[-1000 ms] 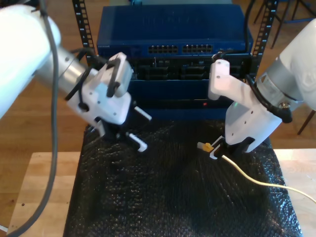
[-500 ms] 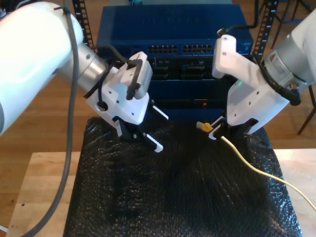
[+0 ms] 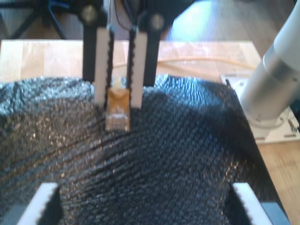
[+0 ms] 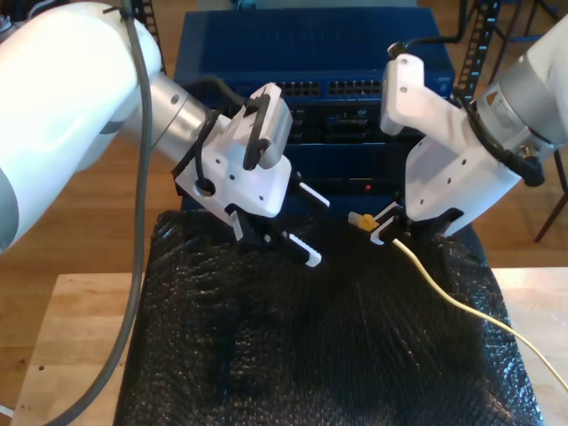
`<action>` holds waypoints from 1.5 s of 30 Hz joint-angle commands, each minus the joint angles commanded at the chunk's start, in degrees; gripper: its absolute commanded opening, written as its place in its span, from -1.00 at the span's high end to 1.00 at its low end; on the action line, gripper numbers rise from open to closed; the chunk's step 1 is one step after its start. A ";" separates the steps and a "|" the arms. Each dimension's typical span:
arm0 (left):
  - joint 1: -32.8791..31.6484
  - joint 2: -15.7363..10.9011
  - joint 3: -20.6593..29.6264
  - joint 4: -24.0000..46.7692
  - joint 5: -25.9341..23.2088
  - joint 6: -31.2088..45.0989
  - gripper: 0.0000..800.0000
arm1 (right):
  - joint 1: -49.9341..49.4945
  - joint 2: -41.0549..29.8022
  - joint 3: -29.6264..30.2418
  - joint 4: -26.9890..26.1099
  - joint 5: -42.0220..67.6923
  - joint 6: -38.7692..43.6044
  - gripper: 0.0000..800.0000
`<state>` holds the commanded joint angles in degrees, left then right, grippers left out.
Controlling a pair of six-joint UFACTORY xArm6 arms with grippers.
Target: Grab the cable and plug it in
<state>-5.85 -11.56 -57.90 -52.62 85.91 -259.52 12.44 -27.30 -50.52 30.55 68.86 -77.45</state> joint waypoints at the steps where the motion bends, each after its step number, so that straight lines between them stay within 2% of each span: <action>1: 0.00 0.00 -0.09 -0.09 -0.09 0.00 -0.99 | -0.09 -0.18 0.00 0.26 0.00 -0.09 0.99; 15: 0.09 -0.44 1.32 -0.35 0.09 2.20 -0.99 | 0.70 0.26 0.44 3.34 0.09 -0.88 0.99; 22: 0.26 -0.53 1.32 -3.60 0.35 2.46 -0.99 | 0.70 0.88 0.35 6.24 0.26 -1.85 0.99; 35: 0.44 -0.79 1.49 -3.78 0.53 2.46 -0.98 | 0.62 2.11 0.70 6.59 0.35 -1.85 0.99; 39: 0.44 -1.49 1.93 -3.78 0.44 2.46 -0.91 | 0.62 2.29 1.23 6.59 0.35 -1.93 0.99; 45: 0.53 -1.58 2.29 -3.78 0.26 3.16 -0.70 | 0.62 2.20 1.23 6.86 0.35 -1.85 0.99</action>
<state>-5.32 -13.14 -55.62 -56.40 86.18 -256.35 13.05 -25.10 -49.29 37.41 69.21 -79.30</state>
